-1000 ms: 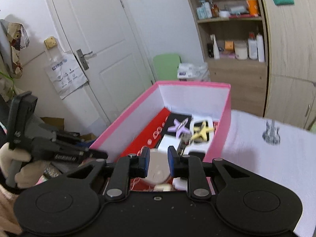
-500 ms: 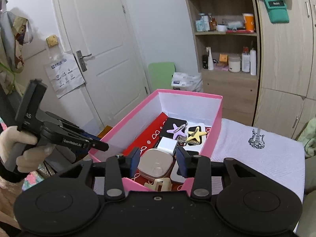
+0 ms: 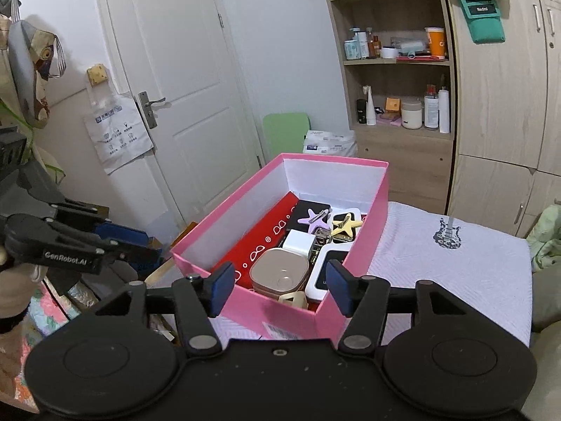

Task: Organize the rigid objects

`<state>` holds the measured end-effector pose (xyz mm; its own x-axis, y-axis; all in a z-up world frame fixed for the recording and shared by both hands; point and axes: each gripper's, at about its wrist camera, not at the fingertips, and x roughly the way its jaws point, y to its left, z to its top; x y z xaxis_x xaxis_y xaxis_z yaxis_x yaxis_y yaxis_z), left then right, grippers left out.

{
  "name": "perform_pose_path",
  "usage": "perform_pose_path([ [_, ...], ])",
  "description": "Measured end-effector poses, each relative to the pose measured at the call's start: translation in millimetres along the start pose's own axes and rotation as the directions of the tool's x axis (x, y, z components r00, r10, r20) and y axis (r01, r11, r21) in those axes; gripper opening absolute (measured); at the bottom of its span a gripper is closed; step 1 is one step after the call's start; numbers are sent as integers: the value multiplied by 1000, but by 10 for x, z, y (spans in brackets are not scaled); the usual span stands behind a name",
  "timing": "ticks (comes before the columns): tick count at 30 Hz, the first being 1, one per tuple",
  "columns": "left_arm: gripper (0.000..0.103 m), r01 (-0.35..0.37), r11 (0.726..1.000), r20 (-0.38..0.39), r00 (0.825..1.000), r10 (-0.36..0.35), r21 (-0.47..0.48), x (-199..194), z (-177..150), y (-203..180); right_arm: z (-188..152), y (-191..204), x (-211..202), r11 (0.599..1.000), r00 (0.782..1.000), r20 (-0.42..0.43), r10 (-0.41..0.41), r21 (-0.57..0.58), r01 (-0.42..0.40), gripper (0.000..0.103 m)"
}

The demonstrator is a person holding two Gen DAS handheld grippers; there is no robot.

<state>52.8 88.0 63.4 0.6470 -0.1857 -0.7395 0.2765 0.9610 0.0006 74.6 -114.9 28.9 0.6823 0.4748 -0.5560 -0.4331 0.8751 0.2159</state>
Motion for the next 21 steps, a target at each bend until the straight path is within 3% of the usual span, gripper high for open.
perform_pose_path([
  [2, 36, 8, 1000, 15, 1000, -8, -18, -65, -41, -41, -24, 10, -57, 1000, 1000, 10, -6, -11, 6, 68],
  [3, 43, 9, 1000, 23, 1000, -8, -25, -91, -63, -63, -38, 11, -89, 1000, 1000, 17, -14, -17, 15, 69],
  [6, 47, 6, 999, 37, 999, -4, -49, -133, -119, -122, -73, 2, -151, 999, 999, 31, -26, -19, 27, 75],
  [7, 49, 10, 998, 40, 999, -7, -57, -140, -132, -135, -83, -5, -168, 999, 999, 34, -32, -14, 32, 81],
  [8, 51, 15, 998, 43, 999, -12, -67, -146, -147, -146, -93, -17, -179, 999, 999, 36, -41, -8, 41, 93],
  [10, 65, 17, 996, 49, 999, -12, -87, -146, -172, -167, -123, -41, -211, 998, 996, 60, -67, 18, 66, 103],
  [11, 70, 12, 995, 52, 999, -7, -97, -135, -183, -179, -135, -63, -231, 996, 993, 82, -89, 39, 86, 103],
  [13, 95, 8, 994, 52, 999, -2, -112, -111, -196, -191, -146, -108, -246, 983, 983, 84, -161, 100, 153, 103],
  [15, 99, -12, 991, 72, 997, 22, -135, -99, -220, -205, -132, -149, -235, 963, 974, 37, -223, 165, 214, 103],
  [18, 99, -75, 985, 64, 994, 86, -154, -81, -242, -244, -171, -218, -293, 961, 977, 53, -205, 200, 190, 103],
  [21, 101, -97, 980, 21, 995, 102, -175, 0, -248, -265, -216, -260, -355, 947, 975, 56, -213, 257, 192, 103],
])
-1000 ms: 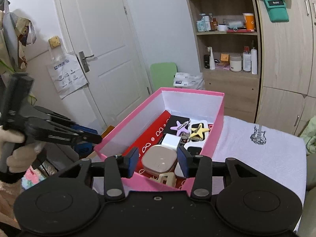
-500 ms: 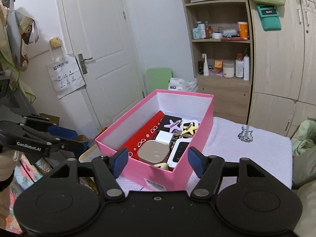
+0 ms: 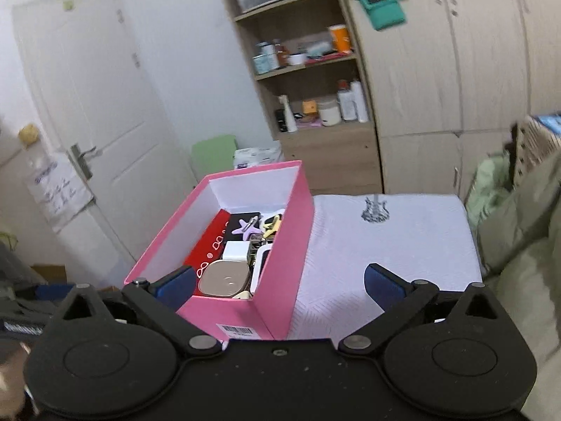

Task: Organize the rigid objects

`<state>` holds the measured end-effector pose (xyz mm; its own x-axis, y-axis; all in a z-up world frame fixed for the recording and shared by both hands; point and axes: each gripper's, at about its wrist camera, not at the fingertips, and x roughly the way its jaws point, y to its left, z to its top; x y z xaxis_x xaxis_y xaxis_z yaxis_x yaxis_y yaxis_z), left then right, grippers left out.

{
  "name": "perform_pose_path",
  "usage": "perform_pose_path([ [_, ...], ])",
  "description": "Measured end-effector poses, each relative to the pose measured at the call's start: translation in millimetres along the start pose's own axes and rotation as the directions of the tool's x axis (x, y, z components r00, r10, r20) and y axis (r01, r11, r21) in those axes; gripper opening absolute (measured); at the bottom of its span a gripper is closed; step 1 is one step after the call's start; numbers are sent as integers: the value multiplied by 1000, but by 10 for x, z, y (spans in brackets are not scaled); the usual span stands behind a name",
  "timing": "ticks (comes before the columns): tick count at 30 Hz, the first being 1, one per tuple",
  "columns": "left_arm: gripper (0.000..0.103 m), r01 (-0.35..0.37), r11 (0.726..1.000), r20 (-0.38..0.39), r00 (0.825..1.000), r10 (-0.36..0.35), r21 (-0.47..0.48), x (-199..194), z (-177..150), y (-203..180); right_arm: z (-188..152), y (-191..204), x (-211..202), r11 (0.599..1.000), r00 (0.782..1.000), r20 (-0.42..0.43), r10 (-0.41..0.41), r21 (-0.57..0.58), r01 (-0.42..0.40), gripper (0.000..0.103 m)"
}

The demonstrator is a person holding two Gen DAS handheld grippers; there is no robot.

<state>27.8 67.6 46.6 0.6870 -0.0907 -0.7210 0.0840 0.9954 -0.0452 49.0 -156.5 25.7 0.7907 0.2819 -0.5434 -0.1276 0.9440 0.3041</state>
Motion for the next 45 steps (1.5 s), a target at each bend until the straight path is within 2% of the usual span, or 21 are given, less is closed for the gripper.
perform_pose_path([
  [5, 101, -7, 1000, -2, 1000, 7, -18, 79, -56, -74, -63, -32, -79, 999, 999, 23, -34, 23, 33, 103],
  [9, 101, -62, 998, 41, 997, 62, -8, 49, -102, -179, -129, 42, -110, 997, 1000, -5, 4, -78, -4, 103],
  [13, 101, -74, 997, 60, 995, 75, -21, 38, -140, -261, -185, 141, -133, 992, 999, -46, -25, -123, 19, 103],
  [21, 101, -53, 998, 36, 998, 54, -28, 87, -240, -360, -219, 219, -299, 990, 996, -30, -84, -118, 80, 103],
  [34, 101, -68, 997, 19, 997, 69, -32, 163, -308, -363, -359, 333, -291, 975, 984, -26, -177, -139, 172, 103],
  [45, 101, -73, 997, 17, 997, 74, -36, 194, -356, -334, -422, 304, -257, 972, 978, -43, -202, -130, 195, 103],
])
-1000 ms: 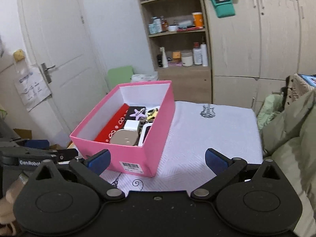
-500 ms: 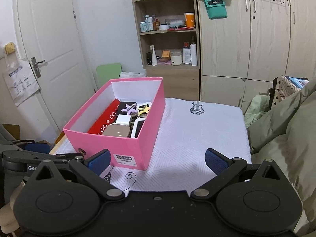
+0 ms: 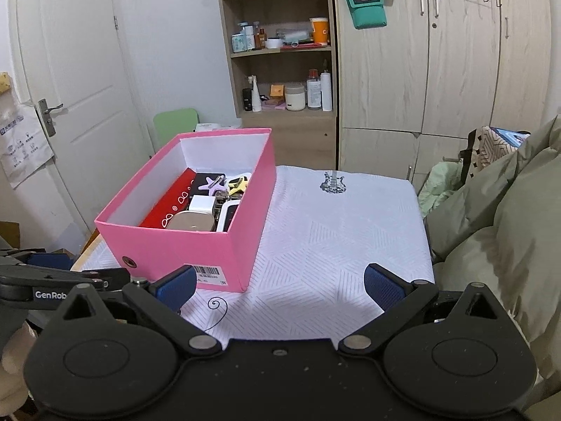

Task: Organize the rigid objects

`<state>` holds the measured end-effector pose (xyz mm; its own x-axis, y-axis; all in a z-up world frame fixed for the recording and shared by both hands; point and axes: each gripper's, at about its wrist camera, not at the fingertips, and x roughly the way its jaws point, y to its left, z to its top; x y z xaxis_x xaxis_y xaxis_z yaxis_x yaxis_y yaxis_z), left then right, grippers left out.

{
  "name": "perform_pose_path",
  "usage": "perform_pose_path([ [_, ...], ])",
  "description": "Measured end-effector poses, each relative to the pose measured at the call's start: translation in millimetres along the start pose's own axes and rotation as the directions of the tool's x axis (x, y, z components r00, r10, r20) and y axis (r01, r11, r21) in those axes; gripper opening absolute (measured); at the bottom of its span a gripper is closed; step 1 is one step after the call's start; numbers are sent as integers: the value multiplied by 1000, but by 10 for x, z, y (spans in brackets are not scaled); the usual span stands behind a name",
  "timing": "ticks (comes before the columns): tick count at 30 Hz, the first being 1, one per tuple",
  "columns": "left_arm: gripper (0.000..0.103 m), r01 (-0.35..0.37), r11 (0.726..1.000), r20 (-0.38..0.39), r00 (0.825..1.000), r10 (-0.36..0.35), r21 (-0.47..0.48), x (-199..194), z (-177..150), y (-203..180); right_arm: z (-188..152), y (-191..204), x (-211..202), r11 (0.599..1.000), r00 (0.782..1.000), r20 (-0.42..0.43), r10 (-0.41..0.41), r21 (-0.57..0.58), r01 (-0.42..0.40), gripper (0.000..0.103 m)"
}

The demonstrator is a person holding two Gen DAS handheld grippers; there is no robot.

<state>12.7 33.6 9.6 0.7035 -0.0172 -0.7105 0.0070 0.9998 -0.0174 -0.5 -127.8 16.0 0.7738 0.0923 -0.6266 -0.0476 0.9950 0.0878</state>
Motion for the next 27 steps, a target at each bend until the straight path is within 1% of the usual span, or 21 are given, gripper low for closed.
perform_pose_path([
  [6, 102, -16, 1000, 3, 1000, 16, -1, 28, -19, 21, -7, 3, 25, 1000, 1000, 1, -27, -3, 27, 103],
  [15, 103, -39, 999, -7, 999, 39, 6, 46, -22, 24, -26, 16, 72, 1000, 1000, -9, -26, 5, 26, 103],
  [27, 103, -32, 999, -14, 999, 32, 5, 67, -25, 43, -44, 22, 71, 999, 999, -8, -48, 8, 48, 103],
])
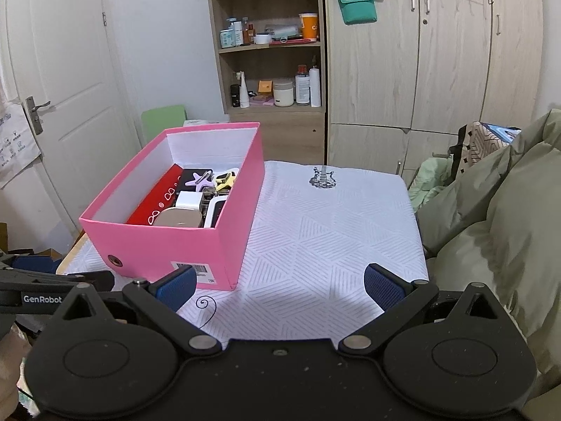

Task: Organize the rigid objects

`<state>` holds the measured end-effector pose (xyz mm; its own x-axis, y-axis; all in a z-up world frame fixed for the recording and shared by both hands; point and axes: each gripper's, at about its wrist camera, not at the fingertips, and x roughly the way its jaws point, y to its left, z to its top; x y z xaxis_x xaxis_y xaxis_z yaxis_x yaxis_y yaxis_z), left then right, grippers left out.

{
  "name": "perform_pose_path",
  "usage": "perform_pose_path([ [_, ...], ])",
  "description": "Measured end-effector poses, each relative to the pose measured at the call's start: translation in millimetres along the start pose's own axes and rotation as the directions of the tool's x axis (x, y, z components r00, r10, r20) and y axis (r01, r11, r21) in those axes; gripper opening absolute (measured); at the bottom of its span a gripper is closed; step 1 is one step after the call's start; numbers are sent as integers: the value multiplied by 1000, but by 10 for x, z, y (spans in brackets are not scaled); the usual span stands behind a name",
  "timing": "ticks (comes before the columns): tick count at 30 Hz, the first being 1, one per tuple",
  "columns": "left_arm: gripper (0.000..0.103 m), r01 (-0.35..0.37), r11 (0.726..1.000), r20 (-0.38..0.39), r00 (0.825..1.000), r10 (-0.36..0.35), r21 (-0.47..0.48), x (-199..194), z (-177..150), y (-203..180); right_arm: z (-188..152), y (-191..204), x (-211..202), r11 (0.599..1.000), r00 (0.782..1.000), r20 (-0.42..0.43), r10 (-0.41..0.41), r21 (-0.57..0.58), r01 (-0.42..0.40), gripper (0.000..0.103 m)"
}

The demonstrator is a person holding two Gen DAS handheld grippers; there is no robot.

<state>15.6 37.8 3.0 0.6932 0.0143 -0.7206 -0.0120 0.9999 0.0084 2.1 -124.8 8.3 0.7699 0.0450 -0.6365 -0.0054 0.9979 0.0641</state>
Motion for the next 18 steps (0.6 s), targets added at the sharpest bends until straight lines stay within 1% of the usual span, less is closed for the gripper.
perform_pose_path([
  [5, 103, 6, 1000, 1, 1000, -7, 20, 13, -9, -18, -13, -3, 9, 1000, 1000, 0, -6, -1, 6, 103],
  [10, 103, -8, 999, 22, 1000, 7, 39, -5, -33, -53, -17, -17, 19, 1000, 1000, -2, -8, 3, 8, 103],
  [18, 103, -5, 999, 30, 1000, 3, 48, -26, -34, -75, -24, -47, 22, 1000, 1000, -4, -8, 9, 8, 103],
])
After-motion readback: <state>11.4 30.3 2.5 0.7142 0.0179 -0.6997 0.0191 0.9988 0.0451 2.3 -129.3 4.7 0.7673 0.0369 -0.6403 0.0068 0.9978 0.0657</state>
